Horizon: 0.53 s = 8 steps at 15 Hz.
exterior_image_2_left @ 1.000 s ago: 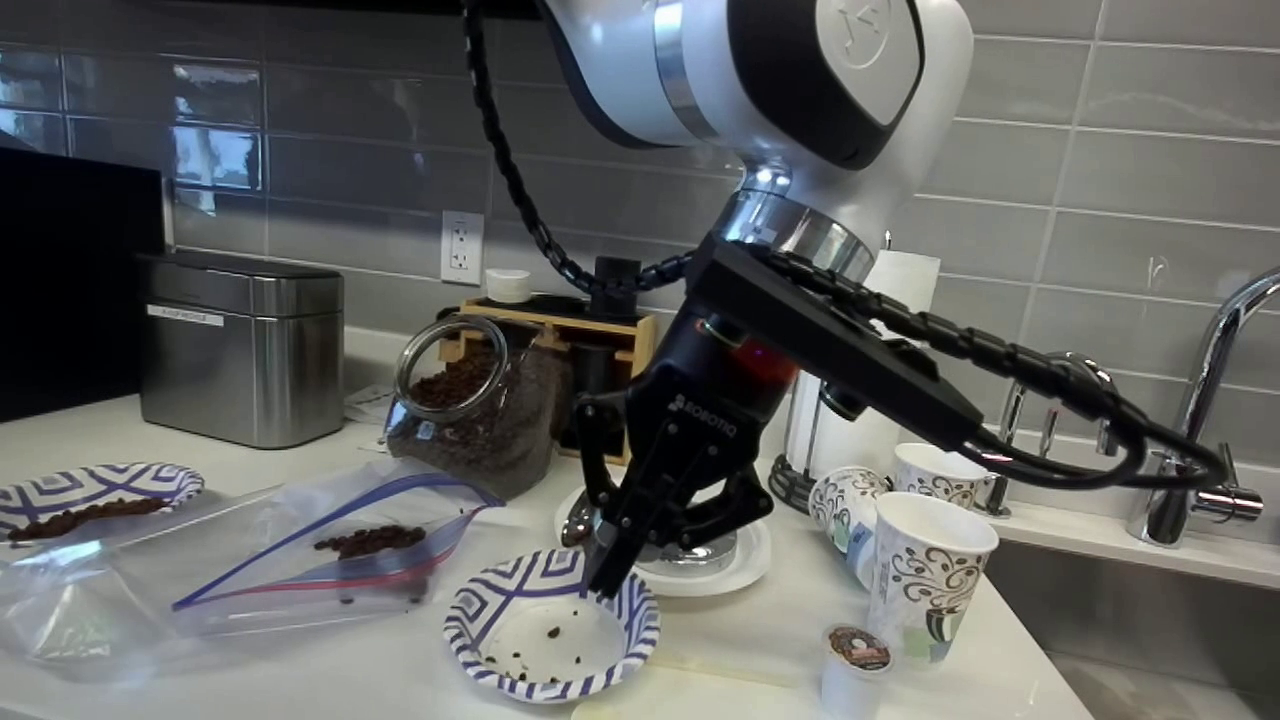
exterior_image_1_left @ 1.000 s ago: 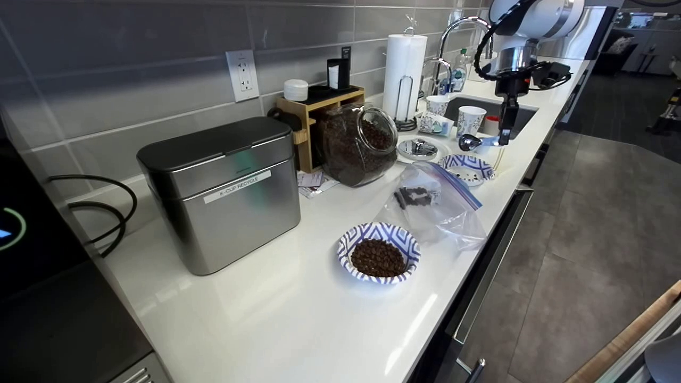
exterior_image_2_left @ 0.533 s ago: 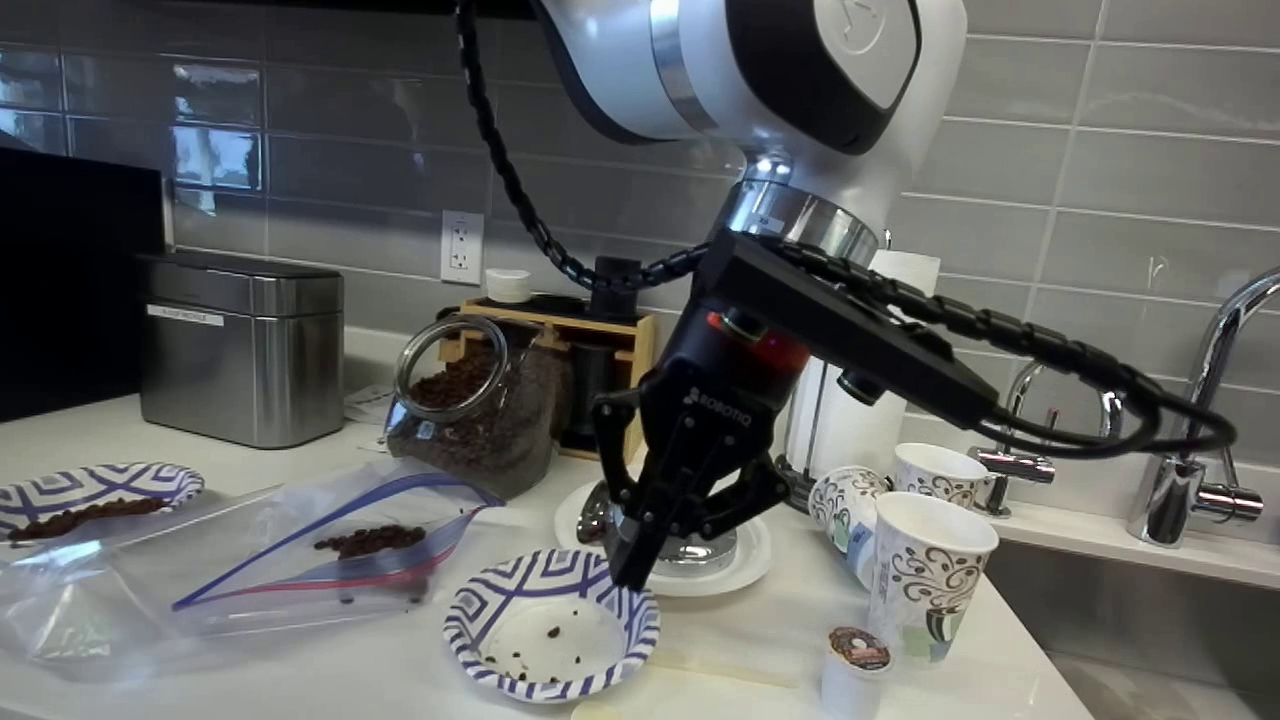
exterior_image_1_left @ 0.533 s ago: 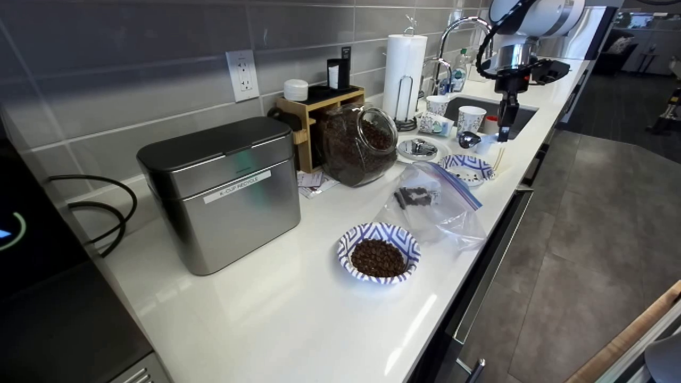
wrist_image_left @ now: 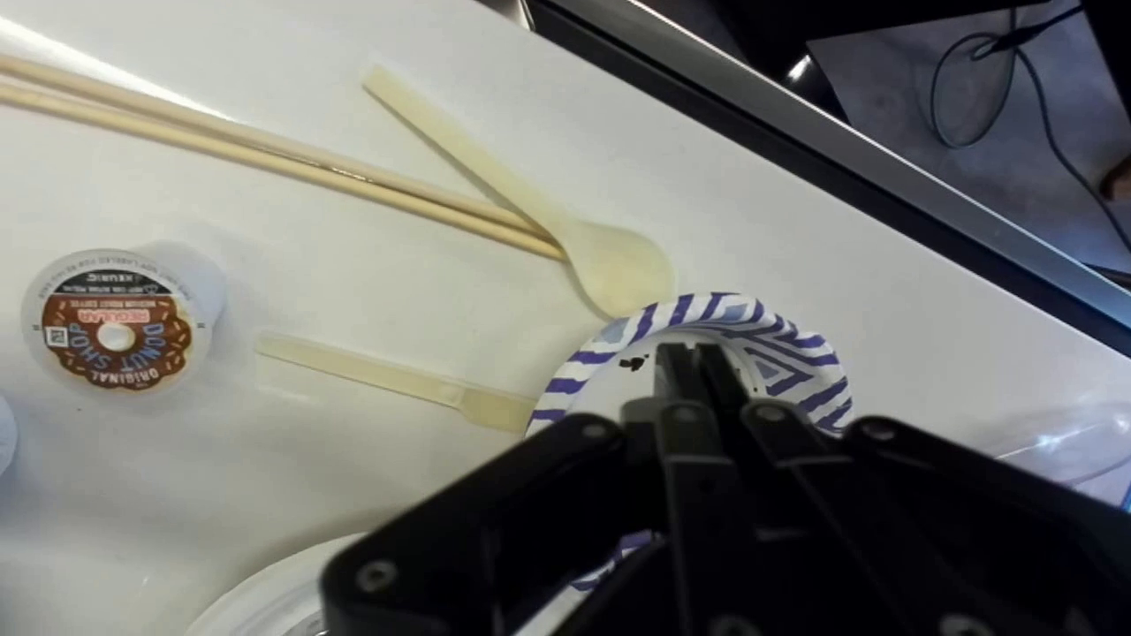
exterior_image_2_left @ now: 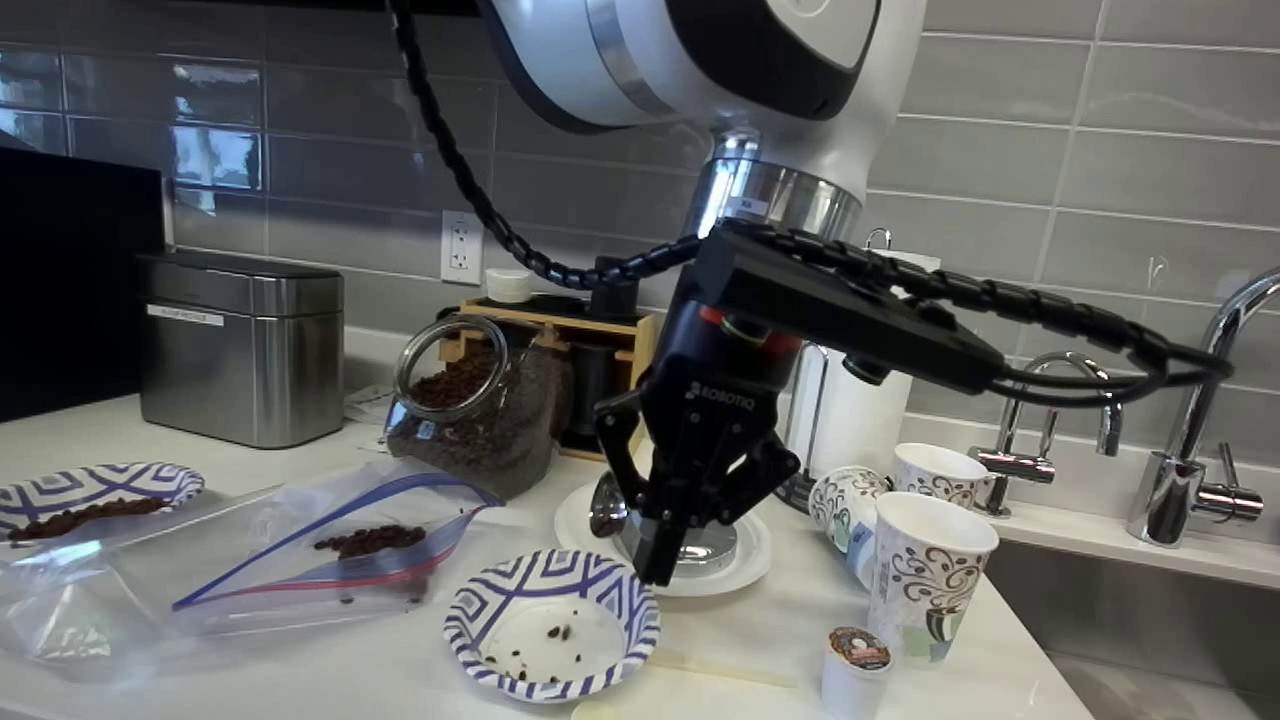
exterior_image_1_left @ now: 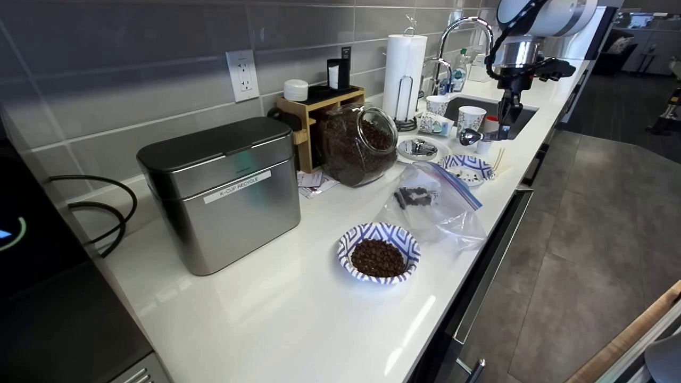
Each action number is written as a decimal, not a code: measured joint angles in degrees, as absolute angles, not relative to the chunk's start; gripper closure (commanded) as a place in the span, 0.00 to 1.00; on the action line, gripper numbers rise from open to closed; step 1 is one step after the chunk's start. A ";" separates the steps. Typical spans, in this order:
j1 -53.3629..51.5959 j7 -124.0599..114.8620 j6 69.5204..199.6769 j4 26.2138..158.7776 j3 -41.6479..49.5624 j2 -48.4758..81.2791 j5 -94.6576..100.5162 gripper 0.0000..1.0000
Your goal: Put some of the contents in the jar on the plate
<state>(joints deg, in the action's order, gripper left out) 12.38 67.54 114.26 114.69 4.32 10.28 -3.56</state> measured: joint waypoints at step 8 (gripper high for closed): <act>11.60 71.76 124.01 123.60 4.55 3.89 -2.68 0.99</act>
